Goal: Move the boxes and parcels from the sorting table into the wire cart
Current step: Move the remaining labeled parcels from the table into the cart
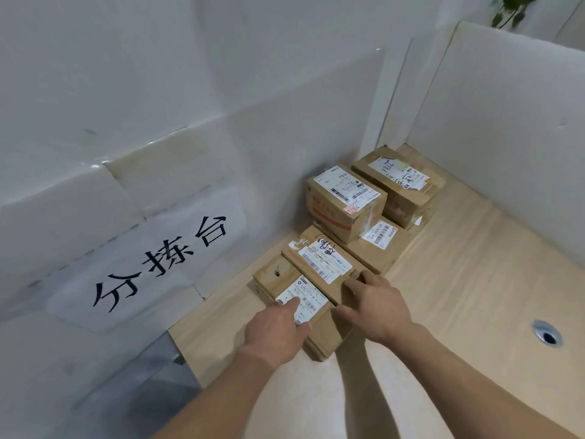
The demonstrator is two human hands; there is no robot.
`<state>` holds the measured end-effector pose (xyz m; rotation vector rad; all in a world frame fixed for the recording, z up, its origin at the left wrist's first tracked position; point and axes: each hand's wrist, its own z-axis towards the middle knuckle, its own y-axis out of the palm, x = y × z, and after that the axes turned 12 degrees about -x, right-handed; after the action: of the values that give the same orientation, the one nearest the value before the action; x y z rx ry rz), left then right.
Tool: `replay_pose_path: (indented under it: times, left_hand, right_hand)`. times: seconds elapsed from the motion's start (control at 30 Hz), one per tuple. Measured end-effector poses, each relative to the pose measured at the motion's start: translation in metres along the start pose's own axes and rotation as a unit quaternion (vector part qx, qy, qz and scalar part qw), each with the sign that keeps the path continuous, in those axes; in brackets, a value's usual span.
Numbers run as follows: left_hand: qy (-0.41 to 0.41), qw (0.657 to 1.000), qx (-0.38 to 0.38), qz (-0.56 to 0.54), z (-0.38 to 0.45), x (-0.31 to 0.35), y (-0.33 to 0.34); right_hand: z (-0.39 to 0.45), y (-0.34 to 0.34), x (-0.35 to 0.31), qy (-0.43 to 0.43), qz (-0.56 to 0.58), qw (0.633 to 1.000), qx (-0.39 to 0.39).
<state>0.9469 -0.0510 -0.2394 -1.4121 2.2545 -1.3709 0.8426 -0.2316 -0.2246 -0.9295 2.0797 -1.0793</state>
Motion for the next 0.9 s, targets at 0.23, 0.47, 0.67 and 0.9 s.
replay_pose_path:
  times: [0.23, 0.47, 0.67, 0.9]
  left_hand:
    - [0.007, 1.000, 0.017, -0.012, 0.009, -0.005, -0.008]
    - [0.003, 1.000, 0.021, -0.023, 0.011, -0.011, -0.010]
    - [-0.008, 0.999, 0.027, -0.040, 0.008, -0.024, -0.004]
    - [0.009, 0.995, 0.040, -0.089, -0.009, -0.034, 0.017]
  right_hand:
    - [0.009, 0.009, -0.009, 0.007, 0.057, 0.997, 0.042]
    - [0.014, -0.002, -0.010, 0.051, 0.064, 0.997, 0.018]
    - [0.004, 0.001, -0.014, 0.057, 0.050, 0.997, -0.020]
    - [-0.017, 0.029, -0.016, 0.048, 0.133, 0.989, -0.041]
